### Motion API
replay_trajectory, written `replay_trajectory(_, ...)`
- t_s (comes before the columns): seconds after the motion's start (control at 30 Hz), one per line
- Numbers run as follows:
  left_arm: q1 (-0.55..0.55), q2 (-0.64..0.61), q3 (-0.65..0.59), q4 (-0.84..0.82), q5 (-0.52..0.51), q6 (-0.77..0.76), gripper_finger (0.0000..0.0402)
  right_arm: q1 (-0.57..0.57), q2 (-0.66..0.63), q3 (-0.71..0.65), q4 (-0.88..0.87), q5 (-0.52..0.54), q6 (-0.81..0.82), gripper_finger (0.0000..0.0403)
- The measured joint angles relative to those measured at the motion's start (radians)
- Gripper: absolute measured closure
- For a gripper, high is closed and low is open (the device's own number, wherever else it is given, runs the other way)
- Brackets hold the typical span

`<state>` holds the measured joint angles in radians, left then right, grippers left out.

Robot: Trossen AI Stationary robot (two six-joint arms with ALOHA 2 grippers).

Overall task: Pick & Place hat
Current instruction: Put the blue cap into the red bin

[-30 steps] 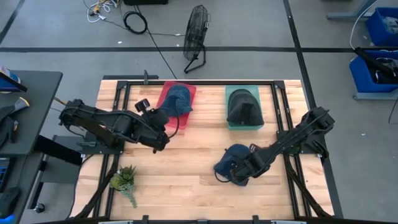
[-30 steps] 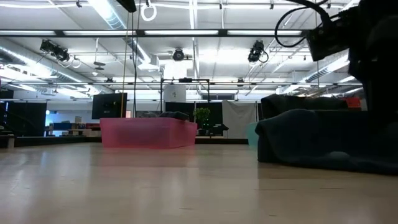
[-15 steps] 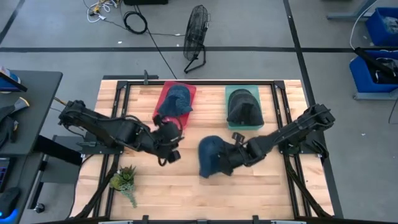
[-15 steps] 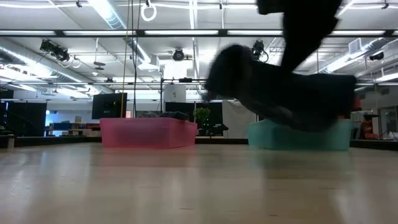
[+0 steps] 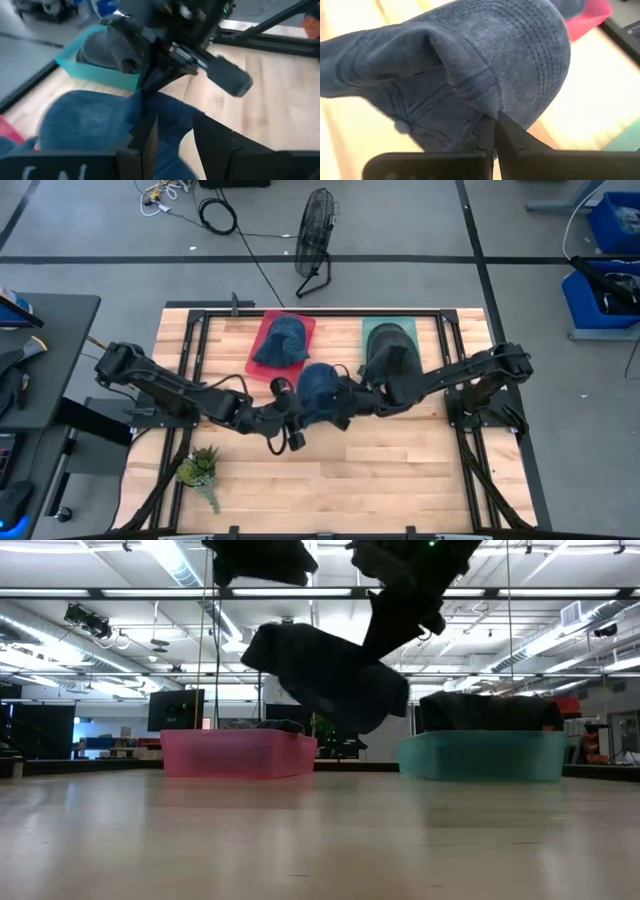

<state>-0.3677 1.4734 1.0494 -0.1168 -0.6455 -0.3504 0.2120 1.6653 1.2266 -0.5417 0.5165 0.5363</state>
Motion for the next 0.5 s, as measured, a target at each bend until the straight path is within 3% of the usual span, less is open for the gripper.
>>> replay_trajectory(0.13, 0.035, 0.000, -0.061, 0.096, -0.039, 0.070, 0.0274, -0.029, 0.000, 0.000, 0.025, 0.003, -0.039, 0.0398)
replay_trajectory(0.5, 0.121, -0.001, -0.160, 0.099, -0.082, 0.041, 0.0274, -0.041, 0.001, -0.001, 0.161, -0.057, -0.188, 0.0396)
